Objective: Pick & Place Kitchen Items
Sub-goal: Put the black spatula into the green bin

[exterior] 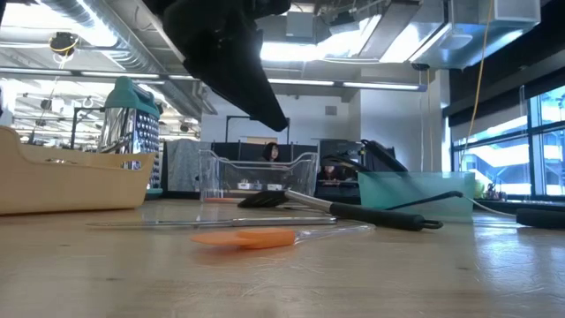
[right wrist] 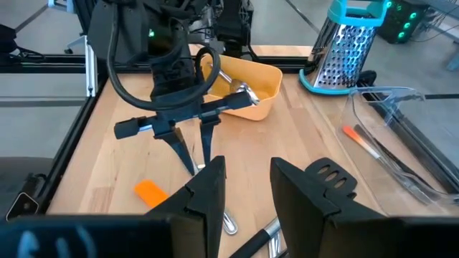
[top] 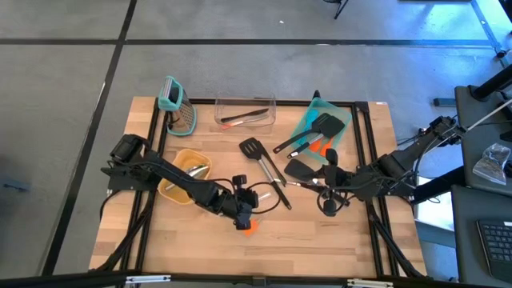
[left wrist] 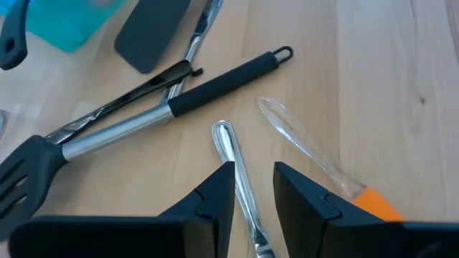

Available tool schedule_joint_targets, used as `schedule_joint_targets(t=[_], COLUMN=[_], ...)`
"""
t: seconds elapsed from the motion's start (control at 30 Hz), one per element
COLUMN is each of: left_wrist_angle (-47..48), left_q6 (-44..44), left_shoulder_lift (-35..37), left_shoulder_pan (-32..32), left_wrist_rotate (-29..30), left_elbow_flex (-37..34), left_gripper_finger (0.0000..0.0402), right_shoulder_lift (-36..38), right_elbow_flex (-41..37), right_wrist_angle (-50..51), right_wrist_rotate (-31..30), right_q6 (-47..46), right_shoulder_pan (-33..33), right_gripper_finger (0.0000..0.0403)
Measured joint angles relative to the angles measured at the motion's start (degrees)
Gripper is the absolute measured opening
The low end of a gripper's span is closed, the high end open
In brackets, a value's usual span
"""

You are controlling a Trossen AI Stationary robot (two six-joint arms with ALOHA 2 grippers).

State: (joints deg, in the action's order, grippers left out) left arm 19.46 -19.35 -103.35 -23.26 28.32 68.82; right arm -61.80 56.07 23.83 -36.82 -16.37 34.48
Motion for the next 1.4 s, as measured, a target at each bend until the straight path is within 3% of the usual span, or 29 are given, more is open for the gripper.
schedule_joint_targets(t=[0.93, 1.13, 1.4], left_wrist_angle=[0.0, -0.5, -2.9], left_q6=[0.6, 1.1, 0.6], left_shoulder_lift=[-0.6, -4.1, -6.5], left_shoulder_pan=[0.0, 1.2, 3.3], left_wrist_rotate=[0.7, 0.6, 0.4], left_elbow_flex=[0.0, 0.0, 0.0], left_gripper_finger=[0.0092, 0.0092, 0.0092], right_shoulder_lift=[0.0, 0.0, -1.2], right_elbow_flex=[0.0, 0.0, 0.0], right_wrist_angle=[1.0, 13.5, 34.1], right_wrist_rotate=[-0.1, -5.1, 0.2], right_q6=[-1.0, -17.2, -38.5], right_shoulder_pan=[-0.1, -3.5, -11.2], right_gripper_finger=[0.0114, 0.0114, 0.0114])
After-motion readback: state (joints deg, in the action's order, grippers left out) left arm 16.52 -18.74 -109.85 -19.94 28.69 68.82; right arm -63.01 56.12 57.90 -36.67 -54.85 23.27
